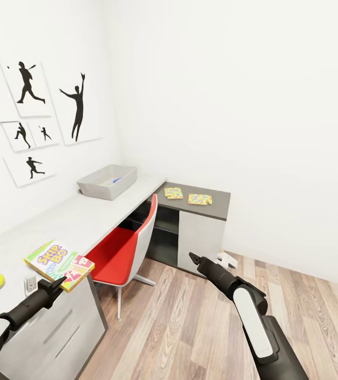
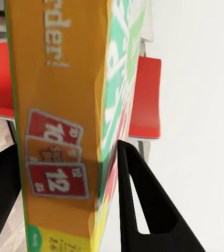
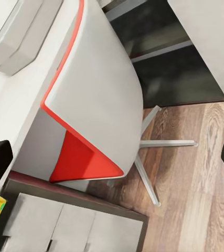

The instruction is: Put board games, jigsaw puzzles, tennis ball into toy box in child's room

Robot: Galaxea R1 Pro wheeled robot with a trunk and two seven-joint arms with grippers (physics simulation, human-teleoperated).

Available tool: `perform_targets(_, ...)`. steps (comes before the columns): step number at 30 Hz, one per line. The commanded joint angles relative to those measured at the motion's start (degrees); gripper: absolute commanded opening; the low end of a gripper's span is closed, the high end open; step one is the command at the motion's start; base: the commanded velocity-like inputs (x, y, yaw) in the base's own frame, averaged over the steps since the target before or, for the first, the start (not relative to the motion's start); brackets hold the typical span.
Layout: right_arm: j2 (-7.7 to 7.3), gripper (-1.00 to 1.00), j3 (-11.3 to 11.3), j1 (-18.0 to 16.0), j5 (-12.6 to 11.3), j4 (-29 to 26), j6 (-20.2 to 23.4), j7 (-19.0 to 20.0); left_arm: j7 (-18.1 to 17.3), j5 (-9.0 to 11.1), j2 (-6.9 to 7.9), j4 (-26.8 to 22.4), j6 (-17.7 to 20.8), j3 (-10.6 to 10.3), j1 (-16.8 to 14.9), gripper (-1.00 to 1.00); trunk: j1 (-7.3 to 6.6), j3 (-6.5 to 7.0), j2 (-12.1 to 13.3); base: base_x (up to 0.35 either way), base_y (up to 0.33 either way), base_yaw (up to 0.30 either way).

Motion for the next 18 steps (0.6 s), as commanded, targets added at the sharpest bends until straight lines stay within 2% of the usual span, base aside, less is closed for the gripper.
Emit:
perform_targets(1, 0.0, 1.0, 0.0, 0.0, -0.6, -0.1, 0.2, -0.5, -0.1, 0.0, 0.0, 0.0, 0.3, 0.2, 0.0, -1.0, -0.23, 0.12, 0.4, 0.0, 0.0, 0.0)
perform_targets(14, 0.08, 1.0, 0.1, 0.0, -0.2, 1.0, 0.1, -0.6, -0.4, 0.0, 0.13, 0.0, 0.5, 0.2, 0.0, -1.0, -3.08, 2.45, 5.6, 0.0, 0.0, 0.0)
perform_targets(16, 0.71, 1.0, -0.4, 0.0, -0.1, 1.6, -0.1, -0.3, 0.2, 0.3, -0.53, 0.7, -0.2, 0.8, -0.2, -1.0, -3.07, 2.45, 5.6, 0.0, 0.0, 0.0)
perform_targets(18, 0.71, 1.0, -0.4, 0.0, -0.1, 1.7, -0.1, -0.3, 0.9, 0.3, -1.18, 1.4, -1.0, 1.1, -0.2, -1.0, -3.07, 2.45, 5.6, 0.0, 0.0, 0.0)
